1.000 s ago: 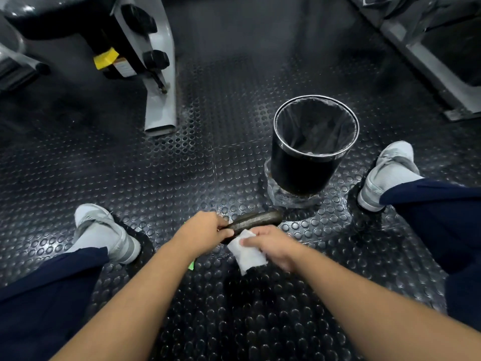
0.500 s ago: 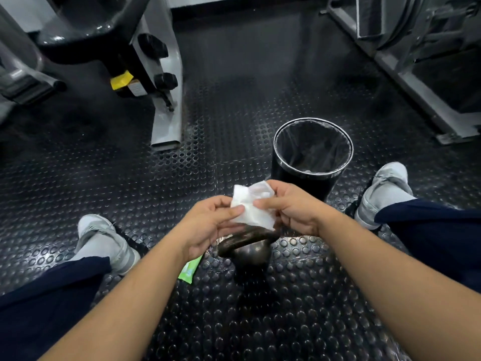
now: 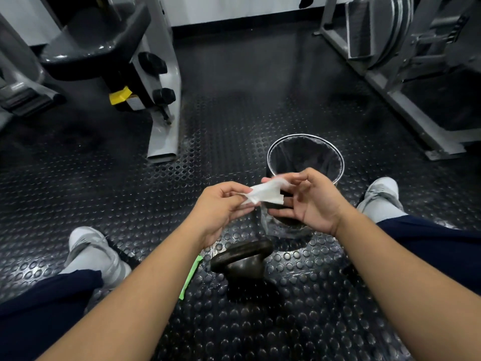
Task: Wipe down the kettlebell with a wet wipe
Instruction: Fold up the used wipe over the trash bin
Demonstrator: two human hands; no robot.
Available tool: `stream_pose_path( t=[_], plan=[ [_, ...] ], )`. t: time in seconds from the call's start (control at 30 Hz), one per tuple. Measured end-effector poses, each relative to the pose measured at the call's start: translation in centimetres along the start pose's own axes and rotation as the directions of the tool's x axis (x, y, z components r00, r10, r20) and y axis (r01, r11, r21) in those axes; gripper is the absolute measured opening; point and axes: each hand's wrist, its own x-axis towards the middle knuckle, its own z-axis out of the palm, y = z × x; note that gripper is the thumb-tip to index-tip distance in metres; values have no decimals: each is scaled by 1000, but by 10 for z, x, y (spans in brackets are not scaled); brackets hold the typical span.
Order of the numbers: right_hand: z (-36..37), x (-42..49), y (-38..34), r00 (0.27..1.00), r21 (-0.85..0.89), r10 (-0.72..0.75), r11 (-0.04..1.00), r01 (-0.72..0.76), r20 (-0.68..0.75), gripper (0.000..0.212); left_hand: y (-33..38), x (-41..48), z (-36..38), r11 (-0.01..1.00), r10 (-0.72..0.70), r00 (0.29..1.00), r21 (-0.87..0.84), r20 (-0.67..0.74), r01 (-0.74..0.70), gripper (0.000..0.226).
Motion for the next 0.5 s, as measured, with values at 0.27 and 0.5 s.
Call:
stream_pose_path(
  t=[0.27, 0.5],
  plan=[
    [-11, 3, 2, 972, -41, -22, 999, 13, -233, 42, -5, 29, 36, 808, 336, 941, 525, -37, -267, 50],
    [-27, 14, -23, 921, -163, -183, 978, 134, -343, 41, -5, 59, 61, 713, 204, 965, 650, 165, -262, 28]
  ],
)
